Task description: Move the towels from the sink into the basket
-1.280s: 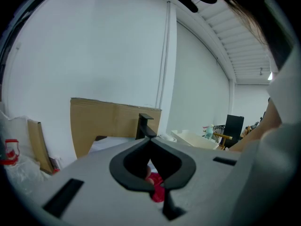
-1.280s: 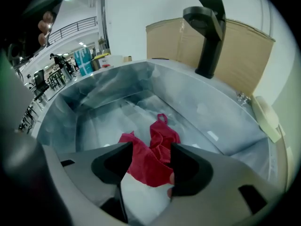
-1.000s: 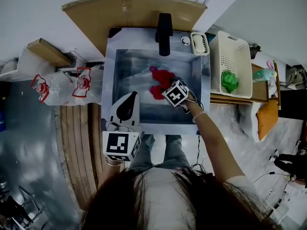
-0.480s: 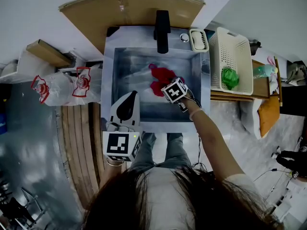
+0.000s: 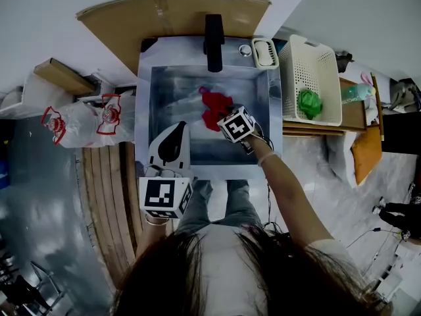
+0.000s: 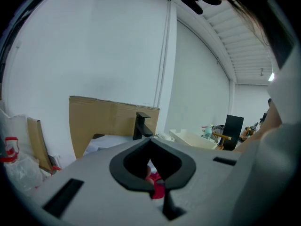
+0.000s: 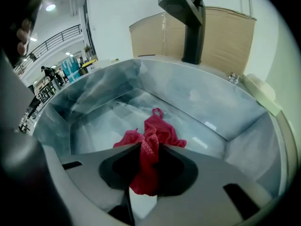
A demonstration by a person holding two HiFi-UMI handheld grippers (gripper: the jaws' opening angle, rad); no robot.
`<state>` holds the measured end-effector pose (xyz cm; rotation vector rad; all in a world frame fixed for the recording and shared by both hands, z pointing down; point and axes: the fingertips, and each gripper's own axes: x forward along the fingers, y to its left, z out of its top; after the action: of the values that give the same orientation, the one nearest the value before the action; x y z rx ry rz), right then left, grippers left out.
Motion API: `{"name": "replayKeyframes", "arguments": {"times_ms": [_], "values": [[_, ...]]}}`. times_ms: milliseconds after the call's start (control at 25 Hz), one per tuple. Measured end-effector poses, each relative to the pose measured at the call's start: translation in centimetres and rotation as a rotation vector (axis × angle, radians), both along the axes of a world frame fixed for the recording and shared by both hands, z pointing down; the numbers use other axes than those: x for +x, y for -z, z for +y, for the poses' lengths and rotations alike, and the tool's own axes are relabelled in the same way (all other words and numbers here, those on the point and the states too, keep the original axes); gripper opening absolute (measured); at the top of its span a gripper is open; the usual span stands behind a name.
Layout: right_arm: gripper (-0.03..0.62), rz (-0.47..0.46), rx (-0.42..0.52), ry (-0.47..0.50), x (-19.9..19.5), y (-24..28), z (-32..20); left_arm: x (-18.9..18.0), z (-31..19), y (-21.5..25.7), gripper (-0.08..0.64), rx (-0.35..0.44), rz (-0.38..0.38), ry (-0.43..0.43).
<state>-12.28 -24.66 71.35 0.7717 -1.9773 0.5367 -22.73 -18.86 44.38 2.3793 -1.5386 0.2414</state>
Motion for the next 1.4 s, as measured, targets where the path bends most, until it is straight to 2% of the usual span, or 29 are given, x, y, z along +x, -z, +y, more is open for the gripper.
{"name": "replayKeyframes", "arguments": {"times_ms": [560,880,1400], "values": [[0.11,-0.165,0.116,-0.099,-0.1,7.2,0.5,1.2,0.5,1.4,0.003,0.007,-0.001,-0.008],[0.11,-0.246,0.194,-0.171,0.0,11.4,1.5,2.7,1.0,2.6,0.003,0.027,-0.006,-0.073],[0.11,-0.36,0.272,-0.296,1.5,17.6,3.3,4.5,1.4,4.9,0.003,0.068,0.003,-0.153]]}}
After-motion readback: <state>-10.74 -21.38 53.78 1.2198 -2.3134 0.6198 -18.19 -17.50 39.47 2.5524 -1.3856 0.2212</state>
